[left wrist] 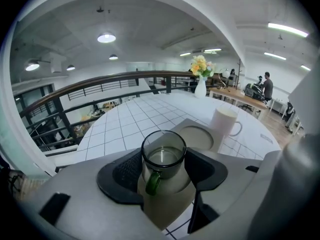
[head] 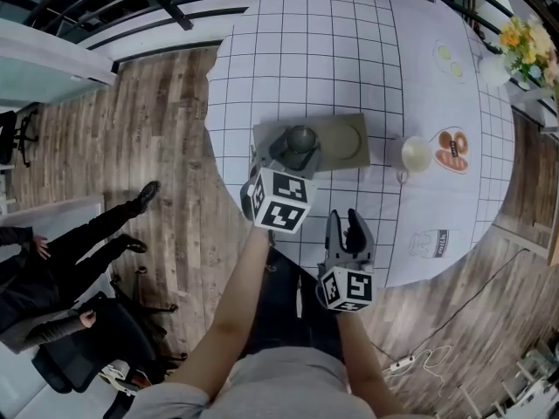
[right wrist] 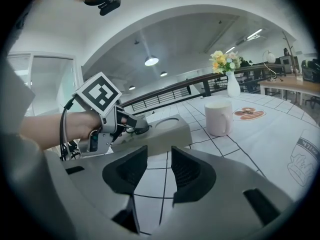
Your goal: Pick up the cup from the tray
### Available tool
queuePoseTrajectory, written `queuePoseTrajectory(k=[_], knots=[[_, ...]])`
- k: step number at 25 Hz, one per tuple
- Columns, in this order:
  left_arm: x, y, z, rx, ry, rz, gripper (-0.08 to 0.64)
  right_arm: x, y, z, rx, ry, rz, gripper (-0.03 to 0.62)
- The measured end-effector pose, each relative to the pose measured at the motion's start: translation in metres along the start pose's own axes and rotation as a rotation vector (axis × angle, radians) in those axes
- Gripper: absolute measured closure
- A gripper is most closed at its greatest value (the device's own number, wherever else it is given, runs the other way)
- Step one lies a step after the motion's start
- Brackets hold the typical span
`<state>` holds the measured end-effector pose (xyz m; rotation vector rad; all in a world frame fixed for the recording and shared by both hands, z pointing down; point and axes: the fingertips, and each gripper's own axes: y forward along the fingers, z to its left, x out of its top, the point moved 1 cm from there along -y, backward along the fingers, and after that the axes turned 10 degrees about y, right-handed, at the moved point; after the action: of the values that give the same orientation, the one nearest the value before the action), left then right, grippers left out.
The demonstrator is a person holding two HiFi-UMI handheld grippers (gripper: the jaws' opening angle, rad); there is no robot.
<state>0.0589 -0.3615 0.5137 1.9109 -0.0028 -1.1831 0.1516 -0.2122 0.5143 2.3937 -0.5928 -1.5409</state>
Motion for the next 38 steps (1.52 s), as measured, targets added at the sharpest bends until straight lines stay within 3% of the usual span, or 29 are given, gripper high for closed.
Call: queuePoseTrajectory(k=[14,25,31,38], knots=[[0.007,-0.013,0.001,0.008,-0.016,-0.073,0.291,0.004,-0.004,-0.003,-0.008,-0.009,-0.014,0.463],[0.021,-0.063,-0.033,-0.023,0.07,-0.167,0.291,0.016,-0.019,-0.014,-0.047,0.016,-0.071,0.468],[-0.003,-0.077,-0.077,-0.066,0.069,-0.158,0.291,0.008,-0.032,-0.027,-0.093,0.032,-0.074,0.474],[-0.054,-0.06,-0.109,-0.084,0.029,-0.069,0.291,-0.004,-0.042,-0.034,-0.129,0.032,-0.069,0.481]])
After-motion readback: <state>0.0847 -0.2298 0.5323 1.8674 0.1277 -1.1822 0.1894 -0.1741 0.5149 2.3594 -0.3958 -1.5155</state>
